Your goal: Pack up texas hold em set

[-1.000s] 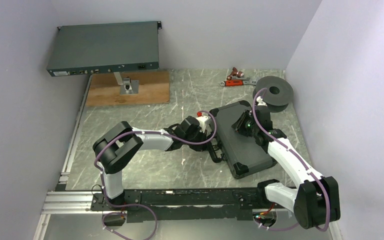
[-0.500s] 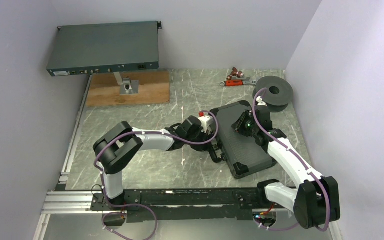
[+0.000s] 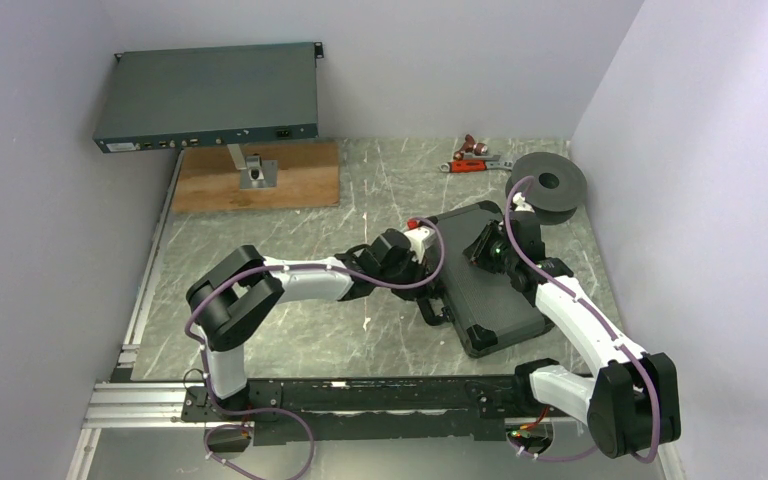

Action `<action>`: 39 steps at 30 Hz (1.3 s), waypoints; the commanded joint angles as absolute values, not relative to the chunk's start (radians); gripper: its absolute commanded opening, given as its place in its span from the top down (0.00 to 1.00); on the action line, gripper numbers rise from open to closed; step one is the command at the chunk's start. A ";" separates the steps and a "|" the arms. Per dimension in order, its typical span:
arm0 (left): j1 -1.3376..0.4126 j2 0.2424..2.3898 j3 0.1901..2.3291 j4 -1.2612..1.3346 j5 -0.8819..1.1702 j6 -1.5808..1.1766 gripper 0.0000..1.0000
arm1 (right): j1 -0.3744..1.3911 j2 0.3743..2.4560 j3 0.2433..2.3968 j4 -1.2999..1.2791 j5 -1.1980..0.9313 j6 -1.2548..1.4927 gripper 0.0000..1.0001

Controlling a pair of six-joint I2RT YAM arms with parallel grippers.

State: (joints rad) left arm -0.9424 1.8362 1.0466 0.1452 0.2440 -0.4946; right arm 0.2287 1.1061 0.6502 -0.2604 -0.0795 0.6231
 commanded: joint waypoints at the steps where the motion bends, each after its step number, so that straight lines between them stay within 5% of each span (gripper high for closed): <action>1: -0.950 1.819 1.097 0.168 0.264 -0.506 0.94 | 0.236 1.167 0.570 -0.491 -0.096 0.611 0.75; 39: -0.966 1.886 1.277 0.105 0.262 -0.507 0.96 | 0.235 1.168 0.568 -0.489 -0.094 0.611 0.75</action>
State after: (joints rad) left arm -0.9581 1.8679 1.1862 0.0280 0.2565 -0.5018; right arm 0.2287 1.1114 0.6479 -0.2501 -0.0879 0.6247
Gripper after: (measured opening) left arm 0.049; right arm 0.244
